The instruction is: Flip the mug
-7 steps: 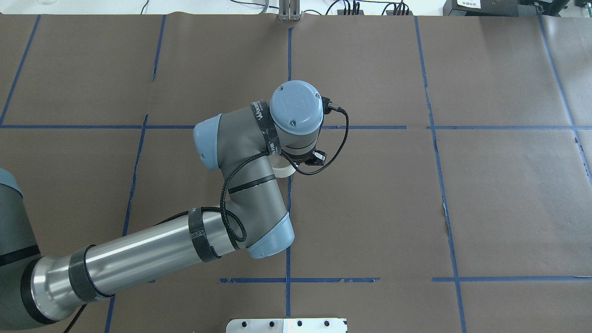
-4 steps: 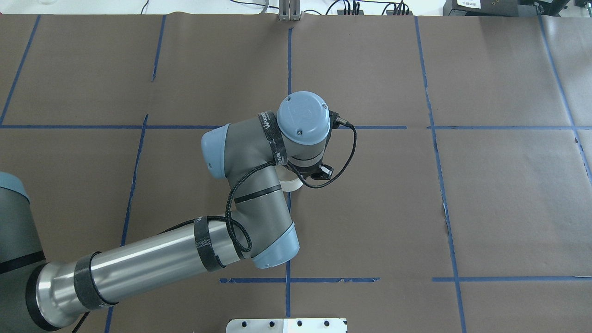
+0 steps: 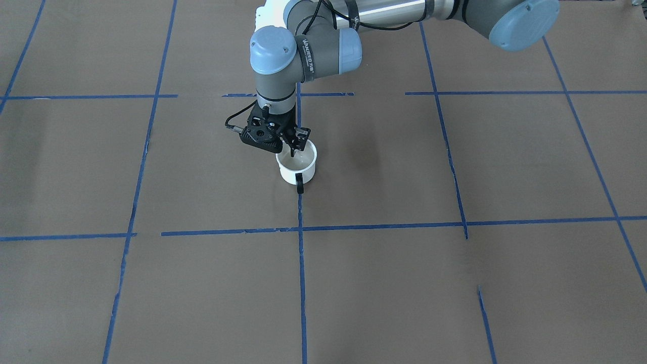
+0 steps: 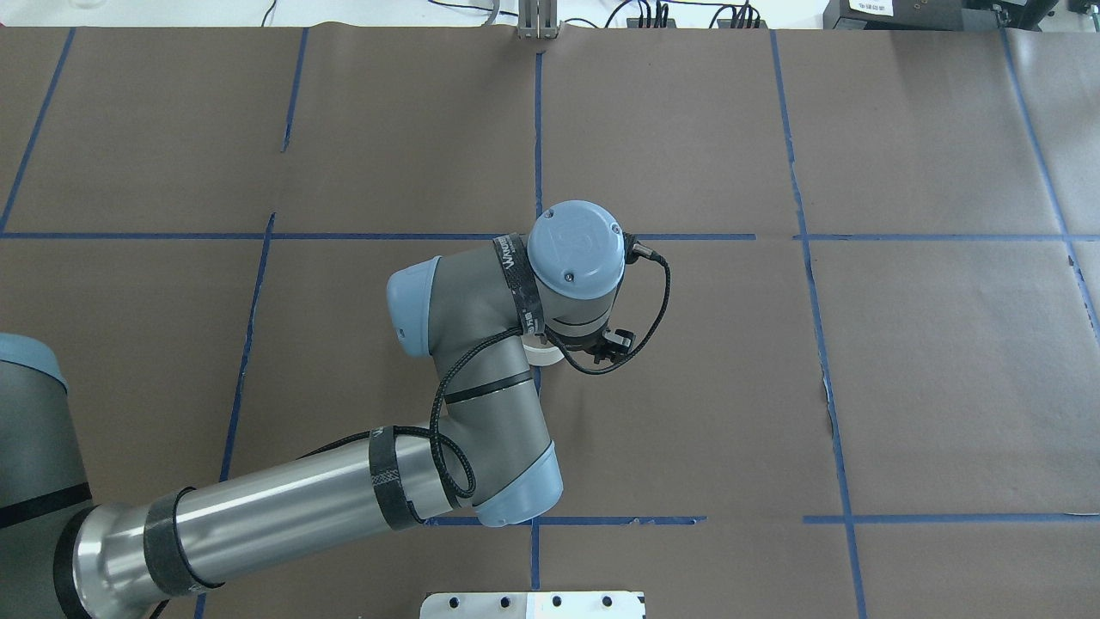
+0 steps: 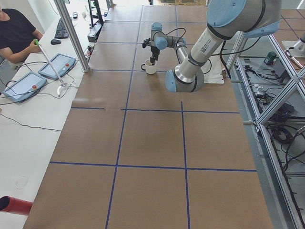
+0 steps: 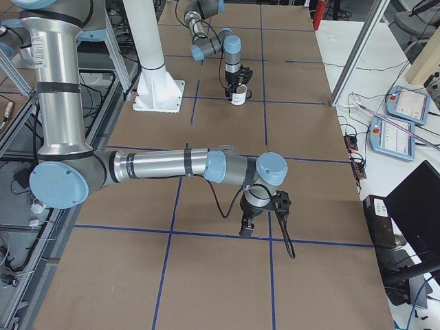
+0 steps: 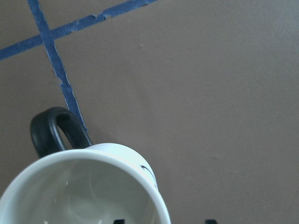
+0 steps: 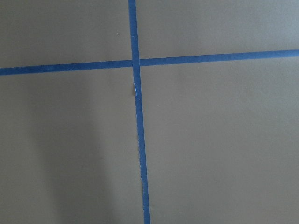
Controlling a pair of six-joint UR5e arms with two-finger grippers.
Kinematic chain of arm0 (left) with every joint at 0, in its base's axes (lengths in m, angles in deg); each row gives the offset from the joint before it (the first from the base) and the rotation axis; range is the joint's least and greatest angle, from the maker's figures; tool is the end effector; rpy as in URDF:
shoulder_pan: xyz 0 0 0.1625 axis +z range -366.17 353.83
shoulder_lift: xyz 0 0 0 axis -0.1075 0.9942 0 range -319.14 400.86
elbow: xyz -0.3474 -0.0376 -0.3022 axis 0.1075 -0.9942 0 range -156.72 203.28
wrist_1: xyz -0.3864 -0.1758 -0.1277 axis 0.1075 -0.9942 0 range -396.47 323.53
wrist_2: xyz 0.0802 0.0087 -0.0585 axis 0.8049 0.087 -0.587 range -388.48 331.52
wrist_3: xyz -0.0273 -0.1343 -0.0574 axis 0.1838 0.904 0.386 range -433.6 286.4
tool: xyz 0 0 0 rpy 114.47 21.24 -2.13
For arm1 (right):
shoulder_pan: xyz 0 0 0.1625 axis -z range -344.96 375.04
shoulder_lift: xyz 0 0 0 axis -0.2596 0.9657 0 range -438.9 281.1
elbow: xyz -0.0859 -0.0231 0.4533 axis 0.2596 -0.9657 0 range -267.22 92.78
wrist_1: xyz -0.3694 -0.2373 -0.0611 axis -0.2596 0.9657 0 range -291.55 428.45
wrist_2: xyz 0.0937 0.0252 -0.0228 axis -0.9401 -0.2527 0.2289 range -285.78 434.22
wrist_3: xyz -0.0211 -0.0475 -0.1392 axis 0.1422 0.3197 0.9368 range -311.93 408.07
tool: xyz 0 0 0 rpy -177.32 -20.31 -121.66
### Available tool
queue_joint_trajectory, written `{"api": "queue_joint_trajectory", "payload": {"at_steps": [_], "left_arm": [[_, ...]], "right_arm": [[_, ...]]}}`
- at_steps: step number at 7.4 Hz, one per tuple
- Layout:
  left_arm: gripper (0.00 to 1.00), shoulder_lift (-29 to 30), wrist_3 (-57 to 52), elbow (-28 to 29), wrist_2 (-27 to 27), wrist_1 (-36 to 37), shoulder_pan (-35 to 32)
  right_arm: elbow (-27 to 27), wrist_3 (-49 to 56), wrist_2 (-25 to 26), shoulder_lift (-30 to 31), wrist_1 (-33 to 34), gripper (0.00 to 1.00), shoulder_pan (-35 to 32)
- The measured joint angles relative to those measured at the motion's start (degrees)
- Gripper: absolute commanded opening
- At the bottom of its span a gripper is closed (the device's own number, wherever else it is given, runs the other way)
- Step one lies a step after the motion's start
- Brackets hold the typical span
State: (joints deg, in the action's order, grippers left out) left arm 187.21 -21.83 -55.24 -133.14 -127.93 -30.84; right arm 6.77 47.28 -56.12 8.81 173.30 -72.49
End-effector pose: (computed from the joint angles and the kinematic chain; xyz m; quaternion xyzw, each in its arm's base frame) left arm 0.7389 -0.4446 0.1473 0.1035 0.3941 0.1574 0.8996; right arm 0.0147 -0.5215 0.7047 -0.0799 -0.3418 0.0121 0.9363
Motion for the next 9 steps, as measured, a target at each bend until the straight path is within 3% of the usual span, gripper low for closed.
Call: {"api": "queue_joint_trajectory", "payload": {"at_steps": [3, 6, 9], "left_arm": [[1.00, 0.10, 0.15, -4.94, -0.34, 3.43, -2.05], [1.00, -1.17, -1.21, -13.50, -2.24, 8.82, -9.46], [1.00, -9.04, -13.68, -20.03, -10.64, 9.18, -21.21]], "right_arm": [[-0.02, 0.00, 0.00, 0.00, 0.00, 1.00, 0.00], [-0.01, 0.00, 0.00, 0.00, 0.00, 1.00, 0.00], [-0.04, 0.00, 0.00, 0.00, 0.00, 1.00, 0.00]]}}
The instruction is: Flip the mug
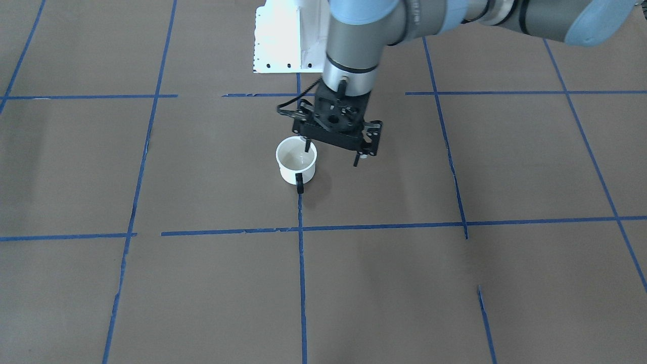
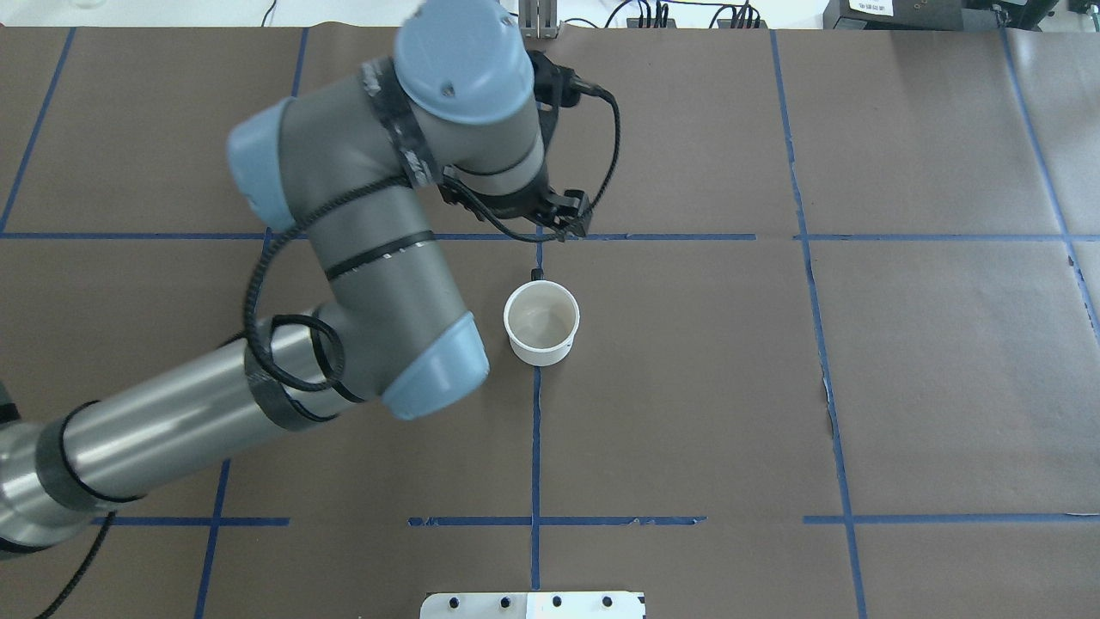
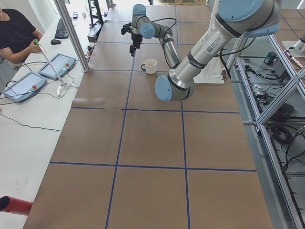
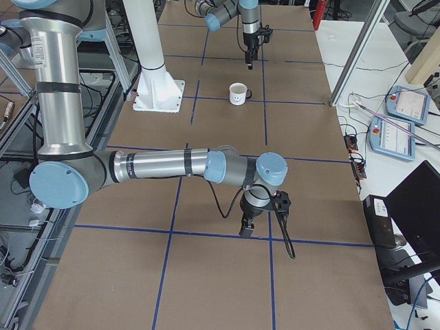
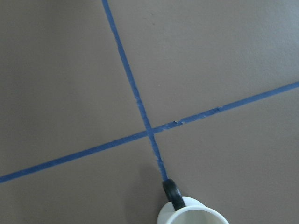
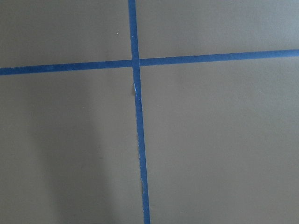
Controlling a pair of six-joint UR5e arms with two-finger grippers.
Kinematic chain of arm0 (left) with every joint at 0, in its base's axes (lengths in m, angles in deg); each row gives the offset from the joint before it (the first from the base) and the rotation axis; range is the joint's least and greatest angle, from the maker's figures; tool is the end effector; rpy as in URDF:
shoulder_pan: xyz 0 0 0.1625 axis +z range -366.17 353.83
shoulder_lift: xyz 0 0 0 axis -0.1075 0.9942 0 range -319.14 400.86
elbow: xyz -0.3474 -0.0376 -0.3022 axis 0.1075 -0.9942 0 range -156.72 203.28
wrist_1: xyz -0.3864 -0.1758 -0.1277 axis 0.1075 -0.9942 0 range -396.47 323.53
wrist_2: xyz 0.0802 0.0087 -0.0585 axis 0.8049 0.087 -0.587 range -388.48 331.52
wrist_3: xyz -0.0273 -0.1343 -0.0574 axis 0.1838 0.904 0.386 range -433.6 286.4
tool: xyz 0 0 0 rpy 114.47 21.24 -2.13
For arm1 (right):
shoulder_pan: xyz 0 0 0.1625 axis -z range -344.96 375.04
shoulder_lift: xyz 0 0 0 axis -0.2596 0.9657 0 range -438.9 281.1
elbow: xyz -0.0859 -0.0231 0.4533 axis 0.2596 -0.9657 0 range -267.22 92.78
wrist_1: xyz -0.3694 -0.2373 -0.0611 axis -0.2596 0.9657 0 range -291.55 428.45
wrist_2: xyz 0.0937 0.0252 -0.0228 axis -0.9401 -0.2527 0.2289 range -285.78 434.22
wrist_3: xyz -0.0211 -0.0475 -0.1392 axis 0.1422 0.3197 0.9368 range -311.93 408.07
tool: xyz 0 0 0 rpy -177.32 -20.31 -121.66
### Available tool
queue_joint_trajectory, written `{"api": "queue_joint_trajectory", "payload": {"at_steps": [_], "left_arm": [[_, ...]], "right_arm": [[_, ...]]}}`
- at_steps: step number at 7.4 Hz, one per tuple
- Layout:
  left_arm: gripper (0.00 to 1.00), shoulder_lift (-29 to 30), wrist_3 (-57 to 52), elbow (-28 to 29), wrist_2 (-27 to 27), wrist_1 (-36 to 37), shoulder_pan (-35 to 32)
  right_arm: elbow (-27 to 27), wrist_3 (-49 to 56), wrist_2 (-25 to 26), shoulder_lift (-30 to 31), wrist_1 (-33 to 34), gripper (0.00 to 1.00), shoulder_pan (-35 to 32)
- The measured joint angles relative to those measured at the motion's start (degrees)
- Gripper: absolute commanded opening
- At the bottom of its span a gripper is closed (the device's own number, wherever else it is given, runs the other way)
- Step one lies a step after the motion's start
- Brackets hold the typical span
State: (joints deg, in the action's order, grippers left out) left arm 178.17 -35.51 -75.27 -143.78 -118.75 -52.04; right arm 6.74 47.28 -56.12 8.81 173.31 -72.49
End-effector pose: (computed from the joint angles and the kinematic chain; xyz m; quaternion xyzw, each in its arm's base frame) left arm 0.4676 -0.5822 0.1412 0.1683 0.4123 0.1361 0.8849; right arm 0.0147 -0.5215 0.7050 -0.0802 -0.3418 0.0122 0.9363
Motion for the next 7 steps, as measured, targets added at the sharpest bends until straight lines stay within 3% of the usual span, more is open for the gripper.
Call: {"api": "queue_joint_trajectory", "payload": {"at_steps": [2, 4, 7], "left_arm": [[1.00, -6.21, -6.00, -2.10, -4.10, -1.63, -5.89], [1.00, -16.23, -12.62, -3.72, -8.56, -8.24, -11.85], [1.00, -28.93, -23.95, -3.22, -17.27, -10.73, -22.16]], "right_arm": [[0.00, 0.00, 0.00, 0.00, 0.00, 1.00, 0.00], [0.00, 0.00, 0.00, 0.00, 0.00, 1.00, 0.00], [0.00, 0.00, 0.00, 0.00, 0.00, 1.00, 0.00]]}}
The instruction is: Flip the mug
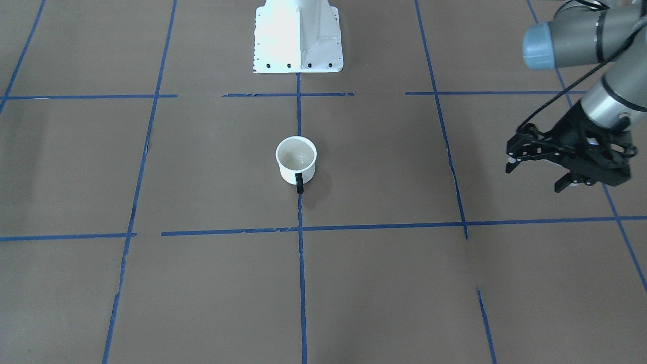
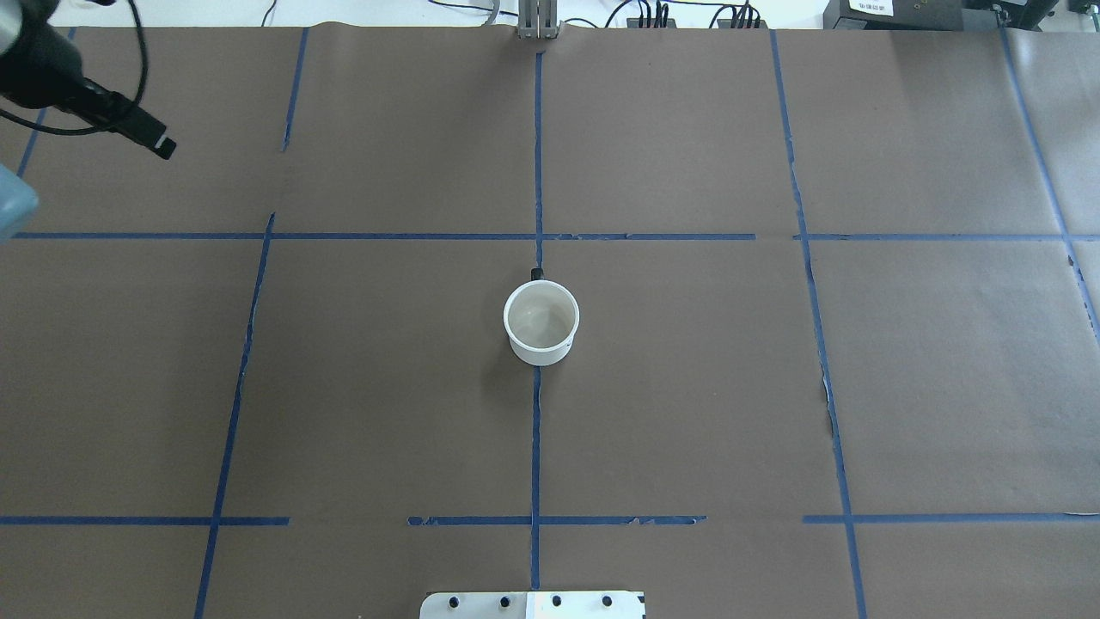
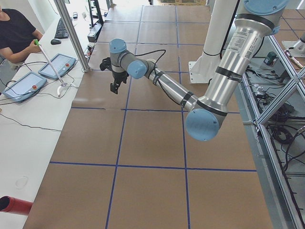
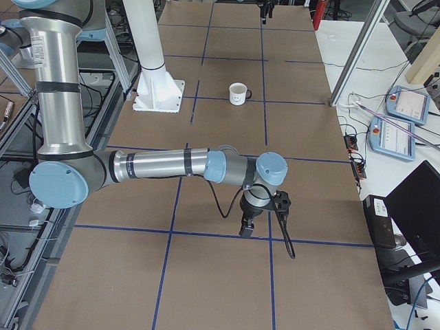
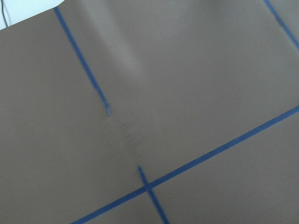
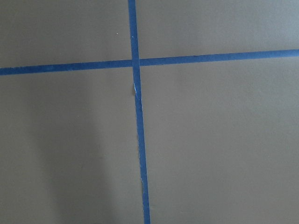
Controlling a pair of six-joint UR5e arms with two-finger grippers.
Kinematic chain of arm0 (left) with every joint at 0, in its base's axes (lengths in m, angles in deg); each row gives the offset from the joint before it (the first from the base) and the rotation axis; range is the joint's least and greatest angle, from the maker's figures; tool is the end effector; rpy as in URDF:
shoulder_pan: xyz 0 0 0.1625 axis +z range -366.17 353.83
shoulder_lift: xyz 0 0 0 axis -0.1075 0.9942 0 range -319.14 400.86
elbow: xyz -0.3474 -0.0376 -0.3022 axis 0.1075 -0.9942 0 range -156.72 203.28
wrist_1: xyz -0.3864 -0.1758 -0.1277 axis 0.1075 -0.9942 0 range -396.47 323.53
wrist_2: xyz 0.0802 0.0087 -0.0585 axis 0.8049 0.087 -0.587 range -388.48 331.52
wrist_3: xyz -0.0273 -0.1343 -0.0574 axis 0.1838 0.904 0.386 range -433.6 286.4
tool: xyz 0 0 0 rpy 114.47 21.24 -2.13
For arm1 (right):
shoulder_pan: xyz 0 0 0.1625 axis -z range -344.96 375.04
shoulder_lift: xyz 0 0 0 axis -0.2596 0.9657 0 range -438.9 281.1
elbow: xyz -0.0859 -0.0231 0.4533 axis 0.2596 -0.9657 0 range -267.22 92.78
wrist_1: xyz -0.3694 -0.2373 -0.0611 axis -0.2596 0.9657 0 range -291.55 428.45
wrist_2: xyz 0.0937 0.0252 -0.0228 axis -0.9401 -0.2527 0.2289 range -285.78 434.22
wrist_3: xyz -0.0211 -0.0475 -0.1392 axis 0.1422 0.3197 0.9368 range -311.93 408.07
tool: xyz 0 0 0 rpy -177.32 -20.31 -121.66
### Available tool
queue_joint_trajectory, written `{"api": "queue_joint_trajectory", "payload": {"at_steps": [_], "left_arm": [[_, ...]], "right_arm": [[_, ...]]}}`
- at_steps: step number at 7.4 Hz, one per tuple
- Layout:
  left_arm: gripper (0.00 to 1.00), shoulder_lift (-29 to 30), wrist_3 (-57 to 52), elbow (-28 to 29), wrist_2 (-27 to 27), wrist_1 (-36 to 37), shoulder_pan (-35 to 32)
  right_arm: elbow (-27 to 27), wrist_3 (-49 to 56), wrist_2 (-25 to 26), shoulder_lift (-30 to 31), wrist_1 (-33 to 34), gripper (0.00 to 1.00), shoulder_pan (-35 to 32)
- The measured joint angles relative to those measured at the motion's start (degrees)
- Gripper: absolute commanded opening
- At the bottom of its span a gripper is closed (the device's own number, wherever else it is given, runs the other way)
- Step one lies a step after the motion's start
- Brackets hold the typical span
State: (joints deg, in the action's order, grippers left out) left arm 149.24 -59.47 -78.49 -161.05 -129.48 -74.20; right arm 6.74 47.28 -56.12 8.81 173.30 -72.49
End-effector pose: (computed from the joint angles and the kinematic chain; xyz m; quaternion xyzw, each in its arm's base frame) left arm 0.2145 -0.6193 0.4256 0.1450 0.4132 0.1643 0.8839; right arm 0.0147 -0.5215 0.7050 -0.0801 -0.3418 0.0122 0.9363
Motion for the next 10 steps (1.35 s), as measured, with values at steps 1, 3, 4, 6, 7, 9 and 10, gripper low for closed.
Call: {"api": "queue_joint_trajectory", "payload": {"at_steps": [1, 3, 4, 6, 7, 9, 10], "left_arm": [[1.00, -4.27, -2.85, 0.81, -1.68, -0.27, -3.30], [1.00, -10.71, -13.78, 6.69, -2.43, -1.01, -10.93], [1.00, -12.04, -17.00, 11.16, -2.48, -1.30, -13.95], [1.00, -14.39, -18.39, 15.18, -2.57, -1.52, -16.92], [1.00, -15.26, -18.43, 15.47, -2.55, -1.51, -18.14], [1.00, -15.84, -18.51, 15.02, -2.37, -1.29, -20.52], [1.00, -15.98, -18.53, 14.45, -2.28, -1.12, -21.33]], "right_arm": [[0.00, 0.00, 0.00, 0.00, 0.00, 1.00, 0.00], [0.00, 0.00, 0.00, 0.00, 0.00, 1.00, 0.00], [0.00, 0.00, 0.00, 0.00, 0.00, 1.00, 0.00], [0.00, 0.00, 0.00, 0.00, 0.00, 1.00, 0.00], [0.00, 0.00, 0.00, 0.00, 0.00, 1.00, 0.00], [0.00, 0.00, 0.00, 0.00, 0.00, 1.00, 0.00], [0.00, 0.00, 0.00, 0.00, 0.00, 1.00, 0.00]]}}
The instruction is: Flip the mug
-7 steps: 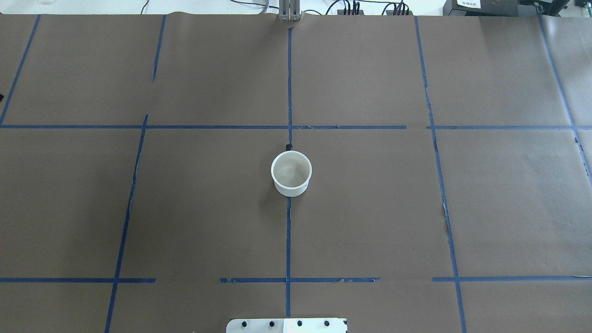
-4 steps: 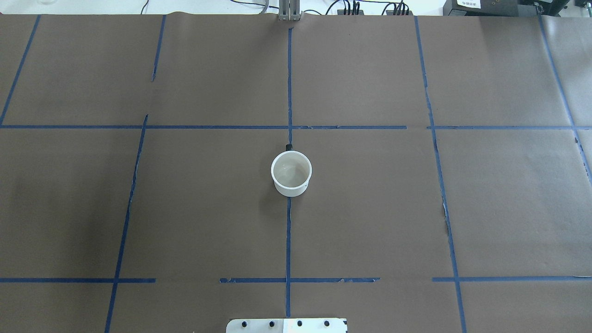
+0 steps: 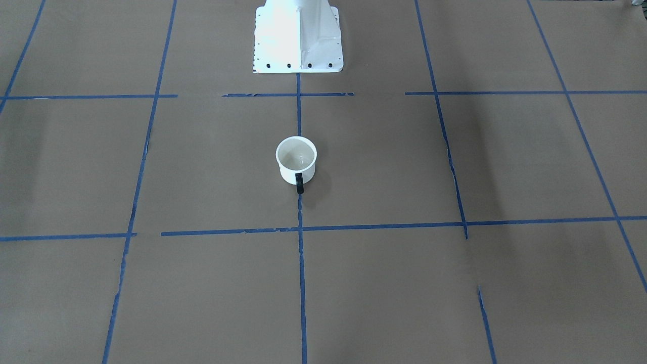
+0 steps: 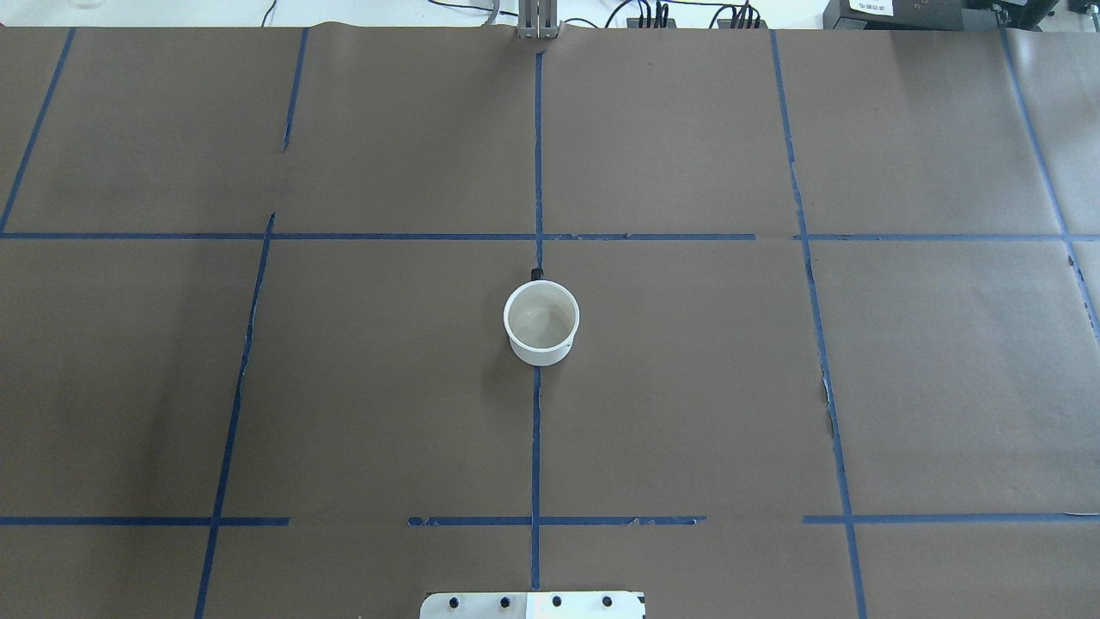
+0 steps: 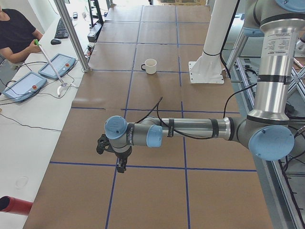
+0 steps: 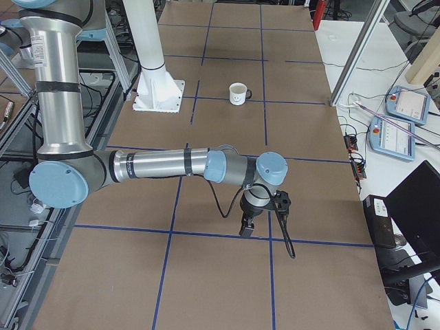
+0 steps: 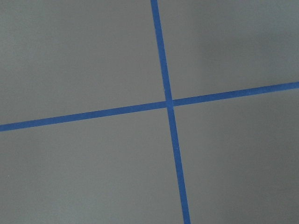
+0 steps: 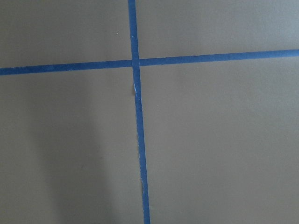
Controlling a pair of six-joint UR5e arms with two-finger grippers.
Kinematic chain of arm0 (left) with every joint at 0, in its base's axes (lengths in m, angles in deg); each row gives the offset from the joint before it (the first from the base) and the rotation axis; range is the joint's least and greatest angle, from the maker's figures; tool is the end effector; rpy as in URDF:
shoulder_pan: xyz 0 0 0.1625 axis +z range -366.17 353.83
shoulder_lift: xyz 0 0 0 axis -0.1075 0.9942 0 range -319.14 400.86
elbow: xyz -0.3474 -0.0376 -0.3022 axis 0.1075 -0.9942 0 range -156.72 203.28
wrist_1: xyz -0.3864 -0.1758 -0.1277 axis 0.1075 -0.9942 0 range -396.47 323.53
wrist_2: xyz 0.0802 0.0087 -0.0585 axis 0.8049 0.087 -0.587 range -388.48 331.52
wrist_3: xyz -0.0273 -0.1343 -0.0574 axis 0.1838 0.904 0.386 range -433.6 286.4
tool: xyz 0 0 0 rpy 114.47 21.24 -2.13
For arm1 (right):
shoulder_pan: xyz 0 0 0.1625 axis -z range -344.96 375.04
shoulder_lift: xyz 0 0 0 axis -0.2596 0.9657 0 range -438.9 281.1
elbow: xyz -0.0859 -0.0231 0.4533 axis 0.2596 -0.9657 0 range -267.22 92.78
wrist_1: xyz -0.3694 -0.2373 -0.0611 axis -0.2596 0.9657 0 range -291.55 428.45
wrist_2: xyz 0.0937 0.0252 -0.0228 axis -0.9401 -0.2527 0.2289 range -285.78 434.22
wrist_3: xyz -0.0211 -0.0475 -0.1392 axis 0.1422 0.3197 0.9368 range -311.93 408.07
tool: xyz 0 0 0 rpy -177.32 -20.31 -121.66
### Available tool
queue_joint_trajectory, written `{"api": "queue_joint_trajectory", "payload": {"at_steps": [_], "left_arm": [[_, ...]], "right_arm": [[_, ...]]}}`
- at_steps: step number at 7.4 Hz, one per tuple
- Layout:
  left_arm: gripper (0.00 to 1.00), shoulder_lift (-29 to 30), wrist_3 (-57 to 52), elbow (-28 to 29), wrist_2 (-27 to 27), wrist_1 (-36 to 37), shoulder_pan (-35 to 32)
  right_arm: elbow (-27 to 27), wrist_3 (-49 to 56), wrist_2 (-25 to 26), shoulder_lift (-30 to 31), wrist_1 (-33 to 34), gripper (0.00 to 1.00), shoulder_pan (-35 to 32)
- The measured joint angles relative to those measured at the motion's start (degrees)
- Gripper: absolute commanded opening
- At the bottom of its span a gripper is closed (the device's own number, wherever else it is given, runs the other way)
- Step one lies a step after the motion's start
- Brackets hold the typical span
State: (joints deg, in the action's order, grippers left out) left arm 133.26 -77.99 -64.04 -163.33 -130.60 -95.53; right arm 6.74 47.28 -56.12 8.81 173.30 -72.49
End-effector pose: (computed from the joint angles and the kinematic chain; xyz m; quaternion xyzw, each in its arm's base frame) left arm -0.0223 -0.5490 0.7246 0.0435 0.3801 0.0533 0.9224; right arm 0.0147 -0.5215 0.7050 -0.0801 -0.3418 0.0122 0.9363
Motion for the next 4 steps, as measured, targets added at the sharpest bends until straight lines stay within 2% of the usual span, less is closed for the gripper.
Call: {"api": "queue_joint_trajectory", "payload": {"at_steps": [4], "left_arm": [[1.00, -0.60, 0.08, -2.04, 2.70, 1.83, -1.55]], "right_arm": [[0.00, 0.00, 0.00, 0.00, 0.00, 1.00, 0.00]]}}
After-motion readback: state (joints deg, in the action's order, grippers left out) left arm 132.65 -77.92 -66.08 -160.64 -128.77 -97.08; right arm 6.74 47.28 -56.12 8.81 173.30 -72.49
